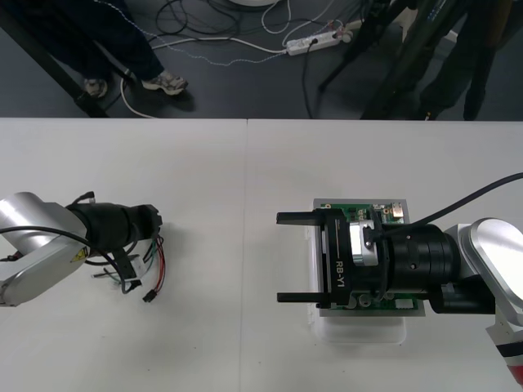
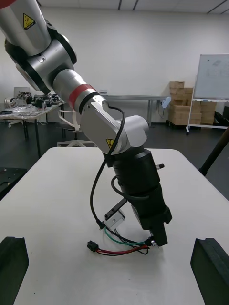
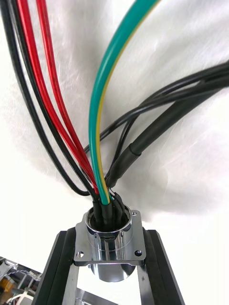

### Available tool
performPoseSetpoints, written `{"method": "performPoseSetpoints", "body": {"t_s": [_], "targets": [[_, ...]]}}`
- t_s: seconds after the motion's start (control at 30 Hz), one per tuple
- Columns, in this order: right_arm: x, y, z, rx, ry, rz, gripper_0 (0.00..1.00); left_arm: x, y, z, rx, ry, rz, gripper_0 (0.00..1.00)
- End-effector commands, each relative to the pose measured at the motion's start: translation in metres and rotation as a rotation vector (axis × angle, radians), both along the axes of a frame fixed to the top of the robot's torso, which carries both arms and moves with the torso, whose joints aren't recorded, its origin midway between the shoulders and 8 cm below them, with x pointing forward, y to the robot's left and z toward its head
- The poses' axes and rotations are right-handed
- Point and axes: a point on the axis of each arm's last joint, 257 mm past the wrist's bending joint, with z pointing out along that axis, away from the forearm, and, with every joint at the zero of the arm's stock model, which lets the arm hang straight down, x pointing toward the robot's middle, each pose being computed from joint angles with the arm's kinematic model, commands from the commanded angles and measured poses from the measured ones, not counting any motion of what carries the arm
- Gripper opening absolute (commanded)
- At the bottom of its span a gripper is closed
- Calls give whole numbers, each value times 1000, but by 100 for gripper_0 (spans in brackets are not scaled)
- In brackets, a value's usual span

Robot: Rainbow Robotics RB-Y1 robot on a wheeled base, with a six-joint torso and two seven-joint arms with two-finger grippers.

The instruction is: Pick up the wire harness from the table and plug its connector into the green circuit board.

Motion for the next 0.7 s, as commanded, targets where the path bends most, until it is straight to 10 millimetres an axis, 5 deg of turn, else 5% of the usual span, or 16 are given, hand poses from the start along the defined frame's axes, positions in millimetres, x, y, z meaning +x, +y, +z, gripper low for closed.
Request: {"method": "performPoseSetpoints", "body": {"t_s": [0.03, 0.7], "targets": [[0, -2, 16, 30, 19, -9, 100, 18, -26, 25, 15, -86, -102, 0], [1, -3, 18, 35, 18, -13, 100, 10, -17, 49, -100, -1, -34, 0]]}}
